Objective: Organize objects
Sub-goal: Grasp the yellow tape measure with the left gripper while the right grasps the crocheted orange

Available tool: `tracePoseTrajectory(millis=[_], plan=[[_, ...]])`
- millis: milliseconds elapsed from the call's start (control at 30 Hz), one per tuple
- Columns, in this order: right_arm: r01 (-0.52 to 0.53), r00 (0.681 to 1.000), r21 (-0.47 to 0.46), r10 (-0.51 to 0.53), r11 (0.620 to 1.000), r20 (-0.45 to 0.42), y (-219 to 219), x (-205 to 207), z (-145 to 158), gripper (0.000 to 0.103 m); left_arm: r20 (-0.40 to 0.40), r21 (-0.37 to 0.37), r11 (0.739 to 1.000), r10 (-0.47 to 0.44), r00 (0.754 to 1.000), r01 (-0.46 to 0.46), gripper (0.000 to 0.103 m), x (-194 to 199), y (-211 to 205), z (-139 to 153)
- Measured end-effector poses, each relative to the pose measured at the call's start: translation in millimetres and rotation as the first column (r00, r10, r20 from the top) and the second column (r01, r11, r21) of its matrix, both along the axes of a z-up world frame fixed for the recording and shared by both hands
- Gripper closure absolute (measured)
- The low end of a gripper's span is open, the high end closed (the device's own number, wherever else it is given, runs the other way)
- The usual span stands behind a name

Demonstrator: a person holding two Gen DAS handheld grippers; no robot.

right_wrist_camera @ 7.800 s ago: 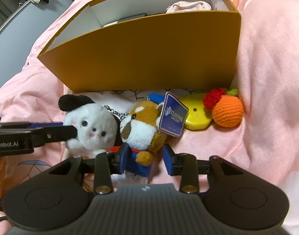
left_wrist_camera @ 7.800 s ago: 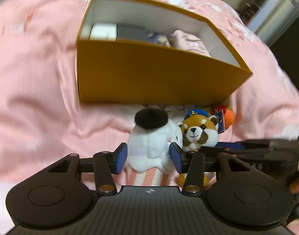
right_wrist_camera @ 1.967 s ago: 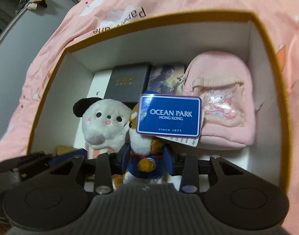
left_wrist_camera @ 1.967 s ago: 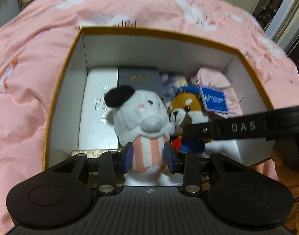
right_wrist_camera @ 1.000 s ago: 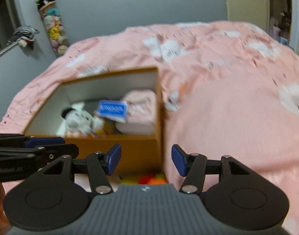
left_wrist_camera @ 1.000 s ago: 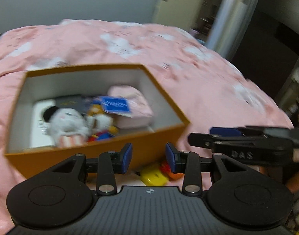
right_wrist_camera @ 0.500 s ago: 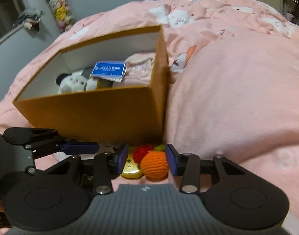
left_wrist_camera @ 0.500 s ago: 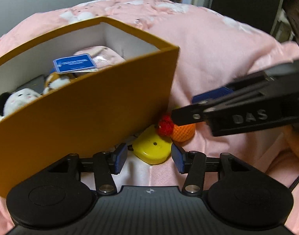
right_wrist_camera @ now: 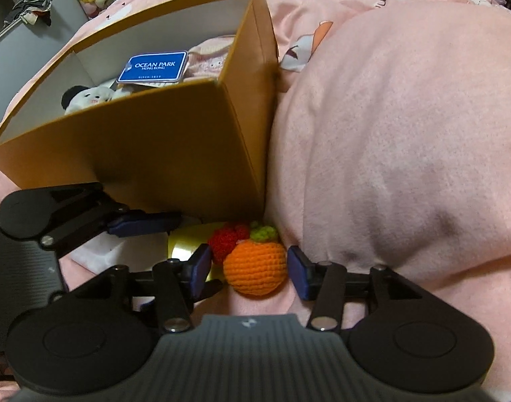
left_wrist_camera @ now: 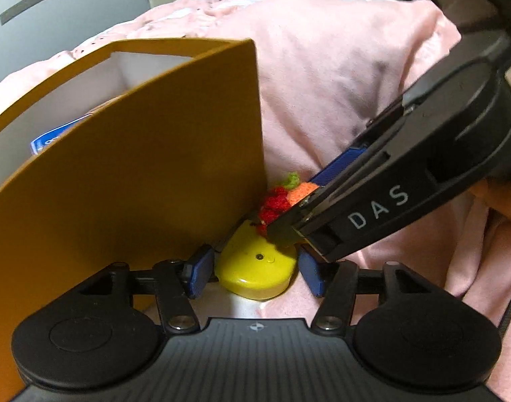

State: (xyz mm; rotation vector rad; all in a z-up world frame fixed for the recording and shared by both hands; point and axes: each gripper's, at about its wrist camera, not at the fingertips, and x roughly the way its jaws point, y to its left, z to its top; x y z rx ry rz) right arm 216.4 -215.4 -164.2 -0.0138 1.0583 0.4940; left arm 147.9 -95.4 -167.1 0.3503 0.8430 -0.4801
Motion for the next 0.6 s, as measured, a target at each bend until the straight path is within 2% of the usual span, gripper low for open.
tracePoseTrajectory(millis=[233,400,467,600], plan=[[0.004,1.000,0.004,-0.004,1.000,-0.027,0.5,4.4,-4.9,0.051,0.019,0.040,0.999,-0.026,0.999,0.025,0.035,-5.3,-2.1,-13.1],[0.004,1.000,0.003,-0.003,1.000,-0.027,0.4,3.8,-5.3,0.051,-0.020,0.018,1.000,-0.010,1.000,0.010,0.040,-5.2,1.5,-11.6],[0.006,1.000,0.006,-0.005,1.000,-0.027,-0.4,3.1,-5.4,0.052,-0.049,-0.003,1.000,0.015,0.999,-0.015,0.040,-3.7,4.6,-9.5],[0.008,1.000,0.009,-0.008,1.000,-0.022,-1.2,1.1,-3.6,0.052,-0.122,-0.065,0.988,0.130,0.984,-0.138,0.040,-4.5,12.9,-4.3]])
